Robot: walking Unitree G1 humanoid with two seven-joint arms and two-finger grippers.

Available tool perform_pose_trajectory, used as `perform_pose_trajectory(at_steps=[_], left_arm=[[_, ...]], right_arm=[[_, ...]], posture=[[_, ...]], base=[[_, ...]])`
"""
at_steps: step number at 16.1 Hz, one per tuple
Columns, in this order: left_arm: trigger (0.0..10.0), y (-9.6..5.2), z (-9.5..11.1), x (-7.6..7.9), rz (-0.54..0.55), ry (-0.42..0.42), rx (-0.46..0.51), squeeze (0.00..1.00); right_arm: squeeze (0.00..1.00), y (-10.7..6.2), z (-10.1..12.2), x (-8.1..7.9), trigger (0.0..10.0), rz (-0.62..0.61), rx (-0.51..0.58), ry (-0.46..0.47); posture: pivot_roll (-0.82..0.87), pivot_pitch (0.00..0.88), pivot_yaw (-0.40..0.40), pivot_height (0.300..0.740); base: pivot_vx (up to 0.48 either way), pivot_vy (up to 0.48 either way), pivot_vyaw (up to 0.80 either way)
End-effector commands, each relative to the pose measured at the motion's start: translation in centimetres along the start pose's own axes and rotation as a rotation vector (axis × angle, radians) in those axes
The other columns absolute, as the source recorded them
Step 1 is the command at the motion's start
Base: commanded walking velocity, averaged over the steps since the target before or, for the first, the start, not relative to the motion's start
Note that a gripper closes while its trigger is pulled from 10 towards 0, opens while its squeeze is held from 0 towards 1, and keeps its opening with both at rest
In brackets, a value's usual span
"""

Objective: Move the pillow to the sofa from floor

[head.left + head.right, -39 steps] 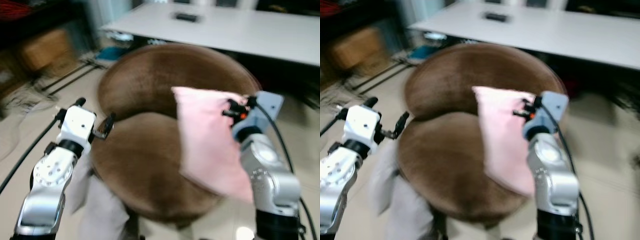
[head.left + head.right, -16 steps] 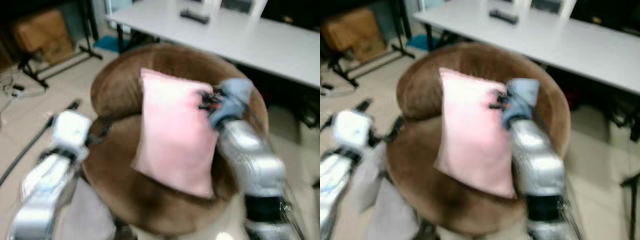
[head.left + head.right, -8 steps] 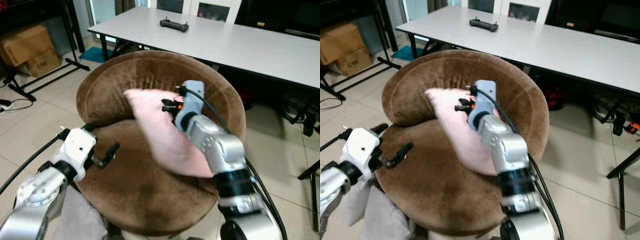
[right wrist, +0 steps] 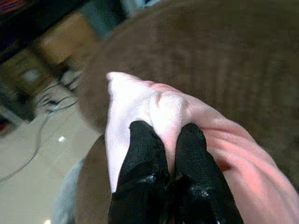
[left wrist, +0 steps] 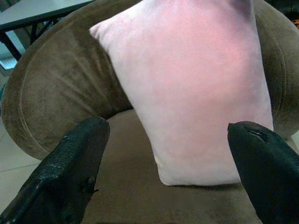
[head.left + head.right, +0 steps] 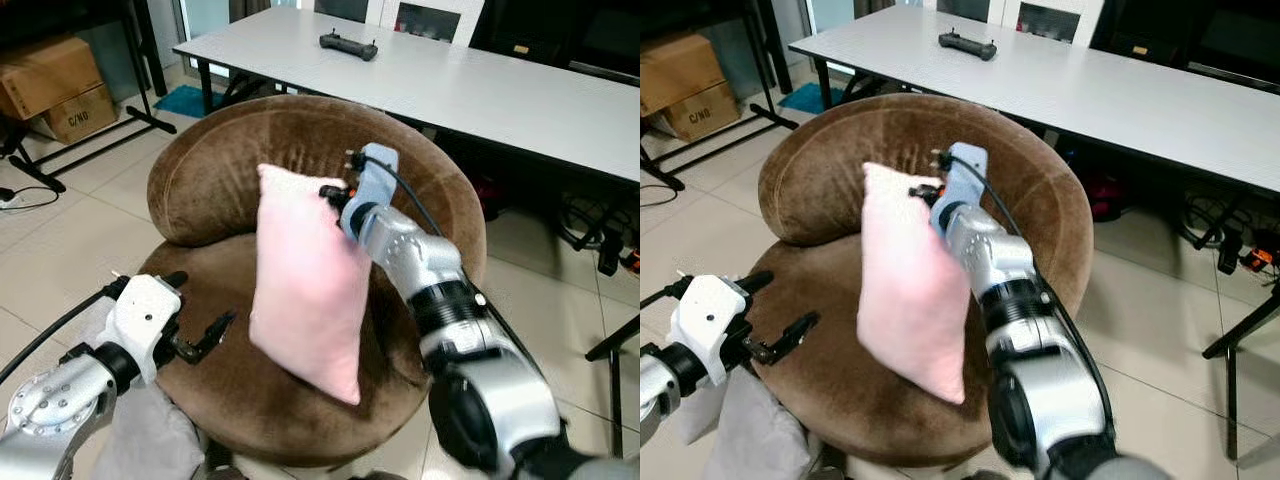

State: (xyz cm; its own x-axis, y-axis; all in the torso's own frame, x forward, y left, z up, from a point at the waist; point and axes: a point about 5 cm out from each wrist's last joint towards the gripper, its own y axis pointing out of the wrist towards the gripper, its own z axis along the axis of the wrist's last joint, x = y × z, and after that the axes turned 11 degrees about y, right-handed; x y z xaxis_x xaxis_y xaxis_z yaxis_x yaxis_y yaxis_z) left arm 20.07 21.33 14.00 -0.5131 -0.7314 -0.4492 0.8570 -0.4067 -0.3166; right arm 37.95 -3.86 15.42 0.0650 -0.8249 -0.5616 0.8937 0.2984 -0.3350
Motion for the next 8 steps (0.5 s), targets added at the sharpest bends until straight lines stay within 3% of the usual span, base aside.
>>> perform_pose_trajectory(at_steps=[1, 2, 3, 5, 7, 8], left_arm=[[10.0, -0.2, 0.4, -0.1, -0.009, 0.011, 0.006, 0.01], [10.0, -0.2, 0.4, -0.1, -0.007, 0.013, 0.006, 0.0], [10.0, -0.1, 0.4, -0.2, -0.005, 0.014, 0.007, 0.0], [10.0, 0.2, 0.6, -0.6, 0.05, 0.016, 0.021, 0.01], [10.0, 0.8, 0.5, -0.9, 0.166, -0.029, 0.03, 0.0], [10.0, 0.9, 0.5, -0.9, 0.181, -0.036, 0.027, 0.0]], right_arm=[[0.0, 0.3, 0.7, -1.1, 10.0, -0.006, 0.056, 0.03], [0.72, 0.5, 1.1, -0.1, 10.0, -0.061, 0.091, 0.014], [1.0, 0.5, 1.3, 0.6, 10.0, -0.083, 0.1, 0.003], [1.0, 0.3, 2.6, 3.9, 10.0, -0.162, 0.172, 0.008], [1.0, -0.2, 4.1, 5.9, 10.0, -0.191, 0.235, 0.003], [1.0, -0.3, 4.4, 6.2, 10.0, -0.188, 0.248, 0.014]], posture=[[0.15, 0.0, -0.082, 0.74], [0.15, 0.0, -0.082, 0.74], [0.15, 0.0, -0.082, 0.74], [0.15, 0.0, -0.08, 0.74], [0.15, 0.0, -0.082, 0.74], [0.15, 0.0, -0.082, 0.74]], base=[[0.0, 0.0, 0.0], [0.0, 0.0, 0.0], [0.0, 0.0, 0.0], [0.0, 0.0, 0.0], [0.0, 0.0, 0.0], [0.0, 0.0, 0.0]])
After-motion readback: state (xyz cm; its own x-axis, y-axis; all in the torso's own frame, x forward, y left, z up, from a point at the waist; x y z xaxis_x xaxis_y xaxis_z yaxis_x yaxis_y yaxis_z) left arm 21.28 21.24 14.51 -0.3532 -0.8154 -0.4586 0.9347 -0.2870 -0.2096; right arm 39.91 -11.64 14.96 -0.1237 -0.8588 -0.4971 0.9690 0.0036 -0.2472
